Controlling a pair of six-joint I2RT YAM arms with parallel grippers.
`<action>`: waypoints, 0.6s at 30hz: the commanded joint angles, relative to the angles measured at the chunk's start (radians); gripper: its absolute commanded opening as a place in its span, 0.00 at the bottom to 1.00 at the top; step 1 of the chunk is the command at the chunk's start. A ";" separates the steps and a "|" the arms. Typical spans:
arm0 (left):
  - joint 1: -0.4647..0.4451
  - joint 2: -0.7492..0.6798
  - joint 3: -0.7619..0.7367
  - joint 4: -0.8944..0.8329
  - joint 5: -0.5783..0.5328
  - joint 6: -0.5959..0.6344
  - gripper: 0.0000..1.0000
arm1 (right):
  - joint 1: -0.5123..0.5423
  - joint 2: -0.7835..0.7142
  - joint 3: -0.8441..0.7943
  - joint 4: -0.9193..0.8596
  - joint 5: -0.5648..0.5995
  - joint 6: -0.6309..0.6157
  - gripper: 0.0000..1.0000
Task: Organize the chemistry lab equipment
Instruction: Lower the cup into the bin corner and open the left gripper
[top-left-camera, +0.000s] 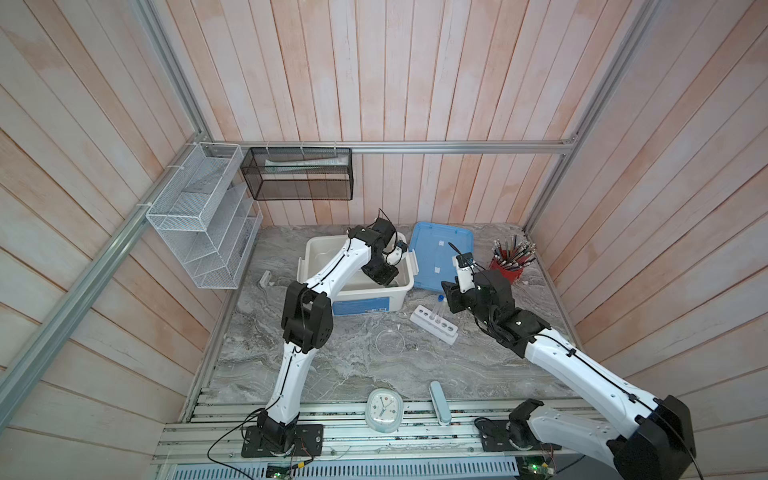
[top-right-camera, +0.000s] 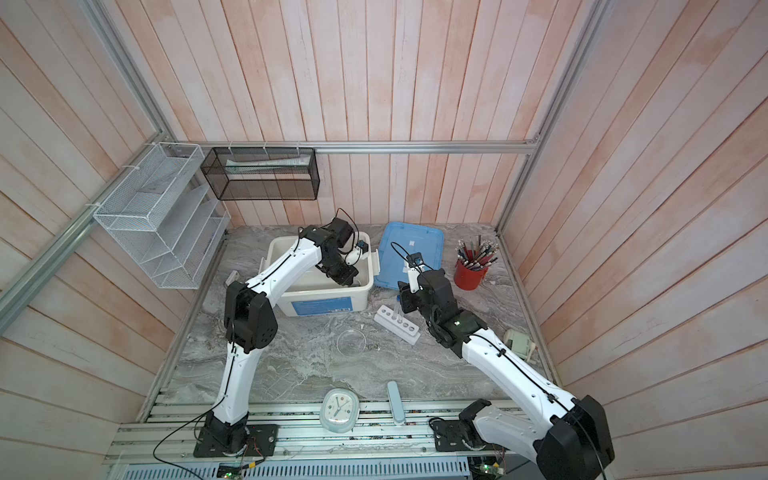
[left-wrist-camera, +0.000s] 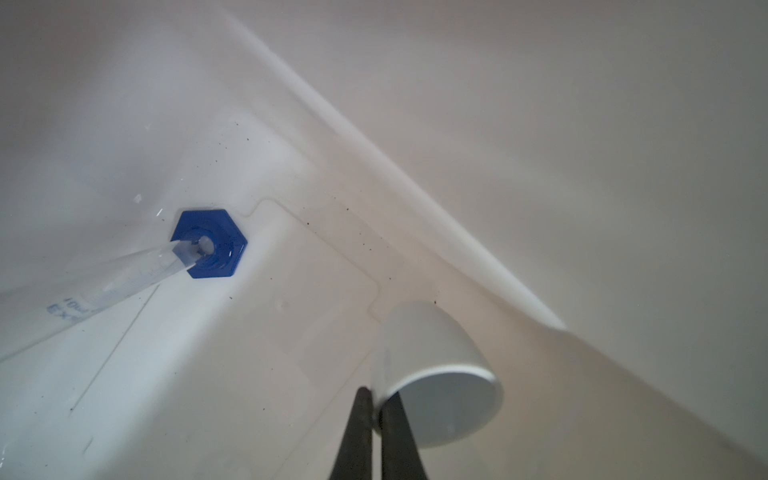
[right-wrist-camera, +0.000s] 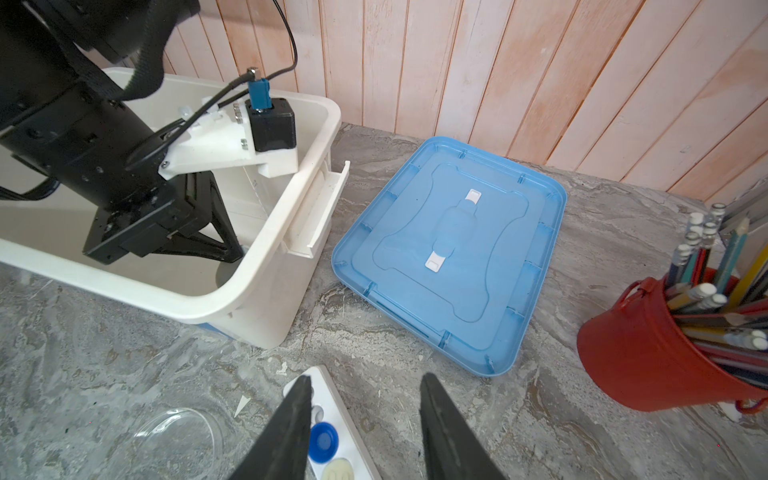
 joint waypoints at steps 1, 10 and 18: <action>0.015 -0.004 -0.009 0.043 0.014 -0.034 0.00 | -0.008 -0.019 -0.014 -0.006 0.009 0.015 0.44; 0.039 -0.018 -0.029 0.098 0.046 -0.101 0.00 | -0.011 -0.011 -0.015 0.001 0.002 0.016 0.44; 0.027 0.007 -0.040 0.098 0.057 -0.136 0.00 | -0.015 -0.007 -0.019 0.005 -0.006 0.015 0.44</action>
